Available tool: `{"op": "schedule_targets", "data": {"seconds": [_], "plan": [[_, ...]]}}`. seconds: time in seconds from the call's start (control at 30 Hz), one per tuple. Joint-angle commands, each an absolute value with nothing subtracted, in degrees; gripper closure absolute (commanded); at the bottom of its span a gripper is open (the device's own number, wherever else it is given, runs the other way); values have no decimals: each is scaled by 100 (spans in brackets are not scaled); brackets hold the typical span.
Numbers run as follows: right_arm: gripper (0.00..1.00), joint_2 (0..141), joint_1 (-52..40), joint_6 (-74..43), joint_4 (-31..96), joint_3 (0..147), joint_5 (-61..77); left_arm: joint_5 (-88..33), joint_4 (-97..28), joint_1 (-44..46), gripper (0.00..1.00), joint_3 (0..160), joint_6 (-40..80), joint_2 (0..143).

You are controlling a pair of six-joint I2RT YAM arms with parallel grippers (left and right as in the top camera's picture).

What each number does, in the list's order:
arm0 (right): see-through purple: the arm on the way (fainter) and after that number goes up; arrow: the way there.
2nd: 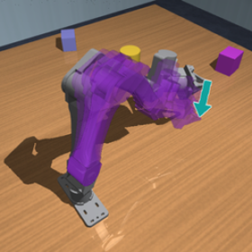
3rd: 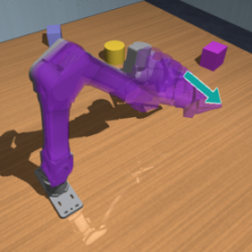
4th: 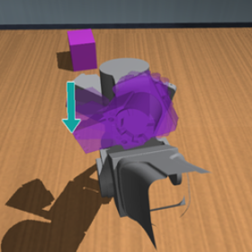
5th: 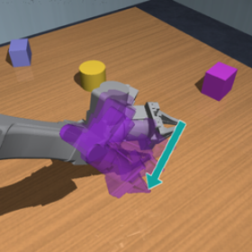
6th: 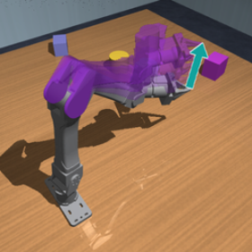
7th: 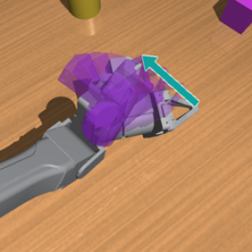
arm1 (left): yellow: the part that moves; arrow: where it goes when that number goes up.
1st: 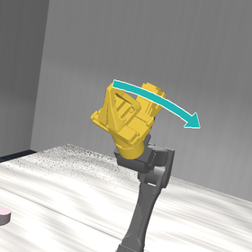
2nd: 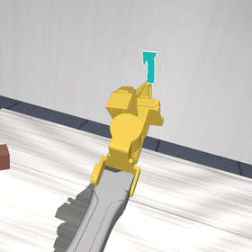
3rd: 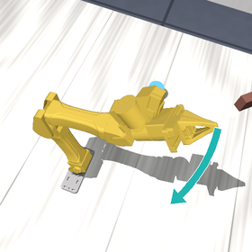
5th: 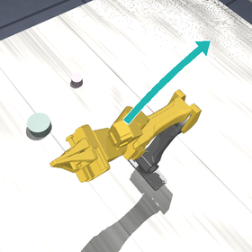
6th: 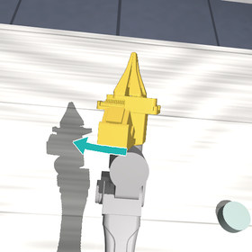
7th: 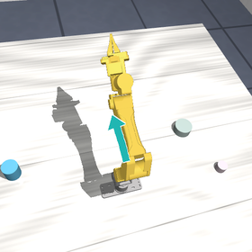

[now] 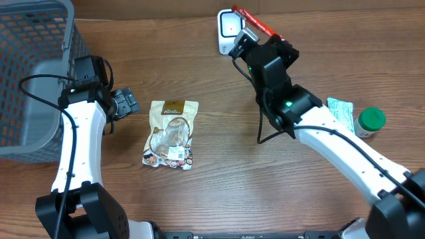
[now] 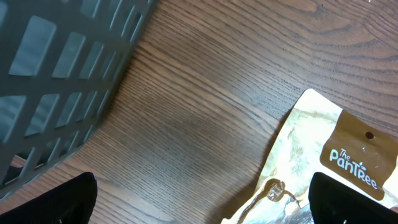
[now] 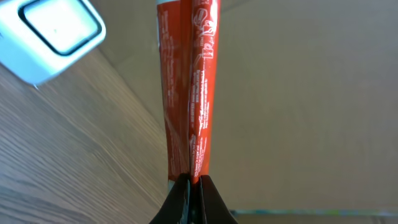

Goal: Scan the item barcode
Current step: 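Hold the red stick barcode against the scanner window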

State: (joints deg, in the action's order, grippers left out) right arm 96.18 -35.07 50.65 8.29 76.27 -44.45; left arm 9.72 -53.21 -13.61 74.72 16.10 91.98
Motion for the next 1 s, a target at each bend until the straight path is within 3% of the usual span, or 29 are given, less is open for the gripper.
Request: {"op": "schedule_targets", "data": {"seconds": [0.0,0.6,0.97], "plan": [[97,10022,-3520,5260,687,7655,-4709,1050,-5330,-1347,0,7505,1544,9150],[97,11677,-3485,5360,-1253,7655,-4711,1050,-5330,-1347,0,7505,1544,9150],[97,12398,-3356,7120,-2556,7658,-4777,1050,-5330,-1347,0,7505,1544,9150]]}}
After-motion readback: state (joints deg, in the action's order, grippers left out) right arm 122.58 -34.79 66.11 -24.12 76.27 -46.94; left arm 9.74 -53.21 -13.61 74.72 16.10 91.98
